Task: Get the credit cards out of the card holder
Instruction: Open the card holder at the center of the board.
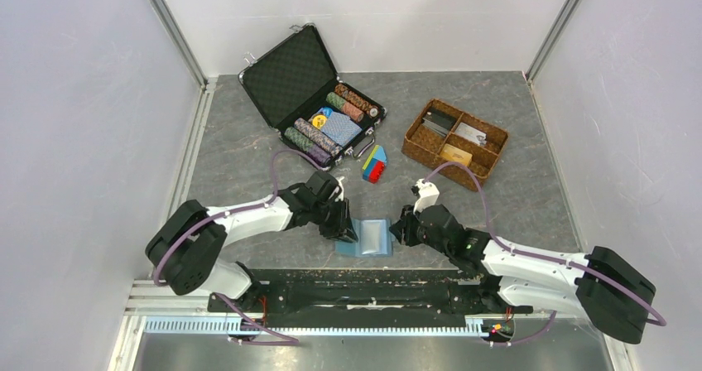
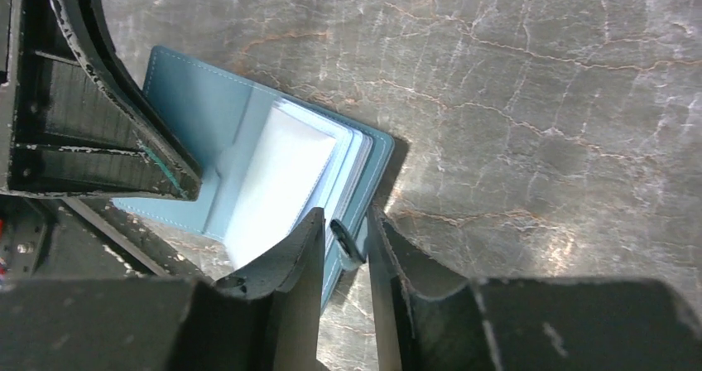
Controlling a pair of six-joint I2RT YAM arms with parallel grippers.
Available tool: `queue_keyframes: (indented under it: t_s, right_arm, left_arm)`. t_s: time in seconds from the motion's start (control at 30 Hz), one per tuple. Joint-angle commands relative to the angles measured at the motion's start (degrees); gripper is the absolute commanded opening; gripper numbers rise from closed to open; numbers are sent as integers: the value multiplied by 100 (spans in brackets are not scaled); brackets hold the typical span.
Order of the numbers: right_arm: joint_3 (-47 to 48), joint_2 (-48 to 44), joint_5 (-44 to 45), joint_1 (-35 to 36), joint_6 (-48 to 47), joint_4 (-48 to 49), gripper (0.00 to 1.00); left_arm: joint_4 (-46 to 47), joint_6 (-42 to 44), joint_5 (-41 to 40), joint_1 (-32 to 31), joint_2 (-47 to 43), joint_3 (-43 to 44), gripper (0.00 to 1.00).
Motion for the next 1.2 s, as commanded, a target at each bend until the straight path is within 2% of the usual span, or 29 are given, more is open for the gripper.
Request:
queue_keyframes:
  t_s: [0.0,0.1,0.2,0.37,0.53,0.77,0.97,1.17]
  right_arm:
    - [442,-66,171,-14,-22,-439,32]
    - [708,-261,144,-14,26,-828,41]
    - [927,-473,42,-6,72,-1009,45]
    - [1141,-556,-153,188,197,-812,44]
    - [1153,-12,-406,492,416,-301,42]
    - [670,652,-393,590,612,547,44]
    - [340,1000,-149,550,653,663,46]
    - [-184,1004,-476,134,726,1093,48]
  left_arm:
    - [312,218,-189,-15,86,-196,28]
    - [481,189,-191,-14,181,-289,28]
    - [678,119,-123,-20,256,-400,28]
    - [911,8,-34,-20,290,-537,28]
    - [1177,-174,78,-20,265,-696,28]
    - [1472,-406,163,-20,229,-861,29]
    - [1535,-463,145,-20,268,-911,29]
    - [1535,-429,191,-20,247,-902,31]
